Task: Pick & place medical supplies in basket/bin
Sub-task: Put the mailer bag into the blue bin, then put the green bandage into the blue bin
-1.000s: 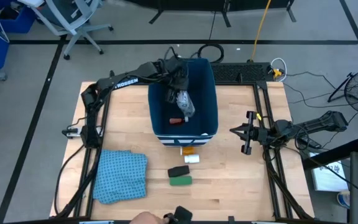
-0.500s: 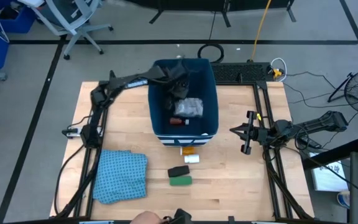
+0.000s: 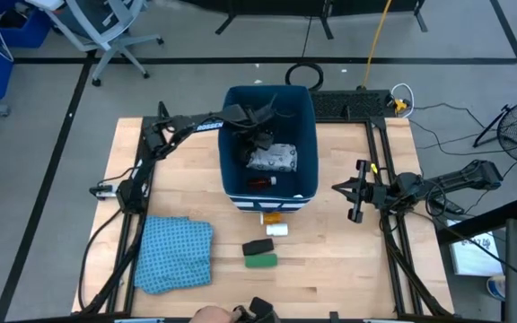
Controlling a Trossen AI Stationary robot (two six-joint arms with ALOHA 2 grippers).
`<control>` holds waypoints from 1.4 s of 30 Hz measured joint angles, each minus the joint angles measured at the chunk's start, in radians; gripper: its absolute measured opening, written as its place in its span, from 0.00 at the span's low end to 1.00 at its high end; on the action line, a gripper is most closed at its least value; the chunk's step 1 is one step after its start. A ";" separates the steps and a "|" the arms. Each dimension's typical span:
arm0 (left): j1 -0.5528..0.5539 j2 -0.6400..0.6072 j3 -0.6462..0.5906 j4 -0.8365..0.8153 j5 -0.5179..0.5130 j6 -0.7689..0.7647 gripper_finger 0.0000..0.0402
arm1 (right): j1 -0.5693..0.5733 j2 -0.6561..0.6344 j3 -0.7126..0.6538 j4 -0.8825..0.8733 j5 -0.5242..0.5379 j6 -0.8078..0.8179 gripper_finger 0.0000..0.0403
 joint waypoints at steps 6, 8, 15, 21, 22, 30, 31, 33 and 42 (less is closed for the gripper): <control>-0.015 -0.095 0.002 0.033 -0.022 0.003 0.29 | 0.000 0.000 0.000 0.000 0.000 0.000 0.00; -0.015 -0.130 0.002 0.046 -0.026 -0.002 0.37 | 0.000 0.000 0.000 0.000 0.000 0.000 0.00; -0.015 -0.333 0.002 0.064 -0.024 -0.027 0.59 | 0.000 0.000 0.000 0.000 0.001 0.000 0.00; -0.016 -0.578 0.003 0.036 0.059 -0.111 0.61 | 0.000 0.000 0.000 0.000 0.000 -0.019 0.00; -0.015 -0.616 0.003 0.019 0.093 -0.138 0.59 | 0.000 0.000 0.000 0.000 0.000 -0.029 0.00; 0.013 -0.905 -0.182 -0.013 0.516 -0.219 0.20 | 0.000 0.000 0.000 0.000 -0.003 -0.042 0.00; 0.013 -0.939 -0.242 0.017 0.551 -0.218 0.12 | 0.000 0.000 0.000 0.000 -0.004 -0.042 0.00; 0.013 -1.009 -0.377 0.097 0.620 -0.234 0.04 | 0.000 0.000 0.000 0.000 -0.004 -0.042 0.00; 0.011 -1.355 -1.060 0.749 0.851 -0.463 0.01 | 0.000 0.000 0.000 0.000 -0.004 0.041 0.00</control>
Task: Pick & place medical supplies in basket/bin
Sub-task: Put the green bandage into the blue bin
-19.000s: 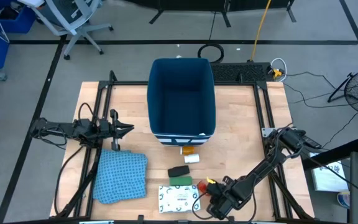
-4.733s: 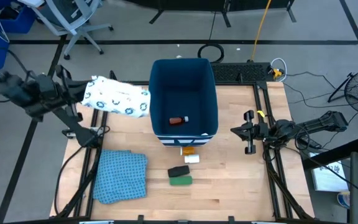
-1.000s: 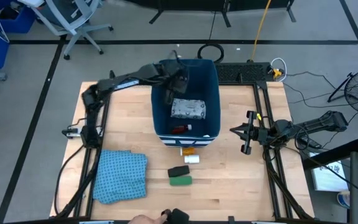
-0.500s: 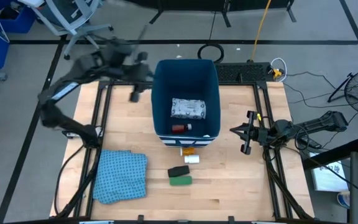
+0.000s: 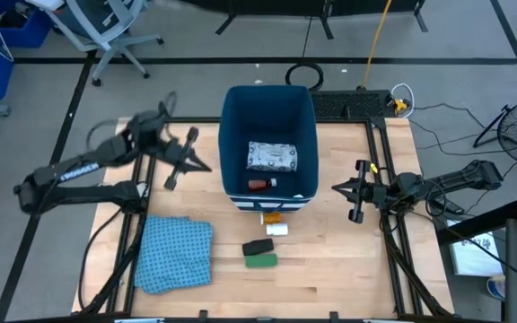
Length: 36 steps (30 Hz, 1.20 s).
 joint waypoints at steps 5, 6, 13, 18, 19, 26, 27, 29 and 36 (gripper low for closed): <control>-0.063 -0.177 -0.325 0.396 -0.201 -0.300 0.01 | 0.000 0.000 0.000 0.005 0.000 0.069 0.00; -0.080 -0.218 -0.373 0.419 -0.230 -0.318 0.01 | 0.000 0.000 0.000 0.007 0.000 0.082 0.00; -0.232 -0.455 -0.609 0.537 -0.419 -0.384 0.00 | 0.000 0.000 0.000 0.015 0.000 0.164 0.00; -0.306 -0.555 -0.701 0.523 -0.557 -0.344 0.00 | 0.000 0.000 0.000 0.019 0.000 0.214 0.00; -0.310 -0.566 -0.715 0.527 -0.563 -0.328 0.00 | 0.000 0.000 0.000 0.020 0.000 0.226 0.00; -0.321 -0.581 -0.751 0.575 -0.537 -0.350 0.00 | 0.000 0.000 0.000 0.020 0.000 0.285 0.00; -0.327 -0.581 -0.751 0.573 -0.532 -0.350 0.00 | 0.000 0.000 0.000 0.020 0.001 0.287 0.00; -0.340 -0.581 -0.751 0.568 -0.532 -0.347 0.00 | 0.000 0.000 0.000 0.020 0.001 0.281 0.00; -0.351 -0.581 -0.751 0.555 -0.536 -0.370 0.05 | 0.004 0.009 0.030 0.049 -0.001 0.308 0.00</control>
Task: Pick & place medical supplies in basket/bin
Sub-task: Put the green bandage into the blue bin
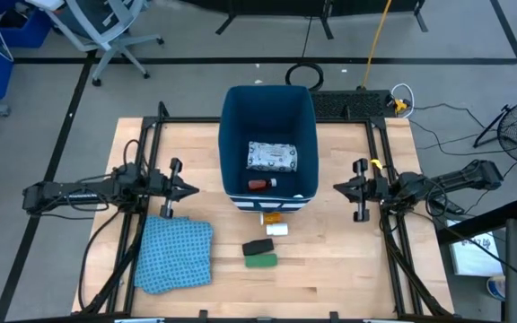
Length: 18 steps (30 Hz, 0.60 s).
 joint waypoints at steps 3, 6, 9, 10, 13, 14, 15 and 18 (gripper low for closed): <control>0.000 0.000 0.000 -0.003 -0.001 0.010 0.06 | 0.039 0.054 0.085 -0.106 -0.068 0.024 0.00; 0.000 0.000 0.000 -0.002 -0.018 0.038 0.05 | 0.111 0.172 0.202 -0.132 -0.047 0.012 0.00; 0.000 0.000 0.000 -0.002 -0.037 0.051 0.02 | 0.191 0.349 0.300 -0.155 0.023 -0.048 0.00; 0.000 0.000 0.000 -0.002 -0.042 0.051 0.01 | 0.213 0.412 0.336 -0.167 0.045 -0.059 0.00; 0.000 0.000 0.000 -0.001 -0.049 0.050 0.01 | 0.263 0.584 0.468 -0.185 0.137 -0.078 0.00; 0.000 0.000 0.000 -0.001 -0.048 0.049 0.01 | 0.274 0.642 0.509 -0.194 0.180 -0.078 0.00; 0.000 0.000 0.000 -0.002 -0.049 0.046 0.02 | 0.280 0.698 0.546 -0.209 0.228 -0.078 0.00; 0.000 0.000 0.000 -0.001 -0.049 0.022 0.06 | 0.286 0.859 0.654 -0.254 0.294 -0.080 0.00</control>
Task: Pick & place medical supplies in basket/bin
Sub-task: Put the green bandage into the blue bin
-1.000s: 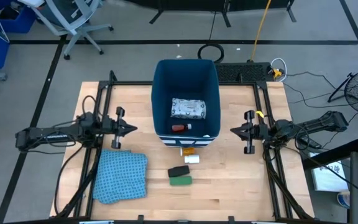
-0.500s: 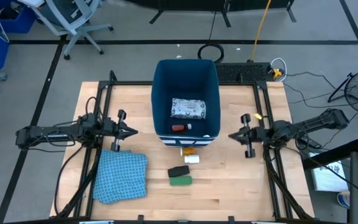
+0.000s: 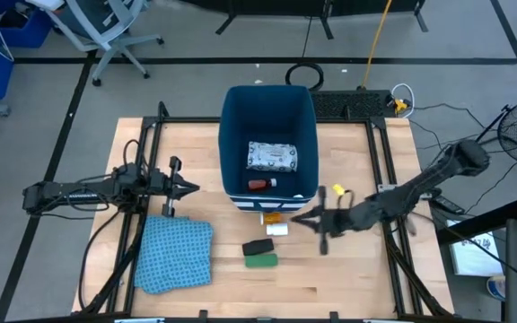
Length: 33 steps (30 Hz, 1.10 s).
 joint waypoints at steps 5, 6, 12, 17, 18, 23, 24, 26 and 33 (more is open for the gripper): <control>0.000 0.000 0.000 -0.001 0.001 -0.029 0.09 | 0.036 0.200 0.183 -0.025 -0.006 -0.018 0.00; 0.000 0.000 0.000 -0.001 0.001 -0.035 0.09 | 0.041 0.237 0.211 -0.046 -0.006 -0.002 0.00; 0.000 0.000 0.000 -0.006 0.001 -0.058 0.09 | 0.063 0.379 0.307 -0.137 0.000 0.187 0.08; 0.000 0.000 0.000 -0.006 0.001 -0.051 0.09 | 0.067 0.453 0.308 -0.150 -0.007 0.312 0.28; 0.000 0.000 0.000 -0.006 0.001 -0.050 0.09 | 0.065 0.468 0.308 -0.146 -0.007 0.336 0.33; 0.000 0.000 0.000 -0.006 0.001 -0.048 0.09 | 0.069 0.565 0.308 -0.154 -0.071 0.407 0.49; 0.000 0.000 0.000 -0.006 0.001 -0.050 0.09 | 0.073 0.584 0.307 -0.147 -0.079 0.413 0.51; 0.000 0.000 0.000 -0.007 0.001 -0.055 0.09 | 0.075 0.619 0.307 -0.124 -0.087 0.424 0.53; 0.000 0.000 0.000 -0.007 0.001 -0.071 0.09 | 0.079 0.678 0.307 -0.083 -0.109 0.423 0.54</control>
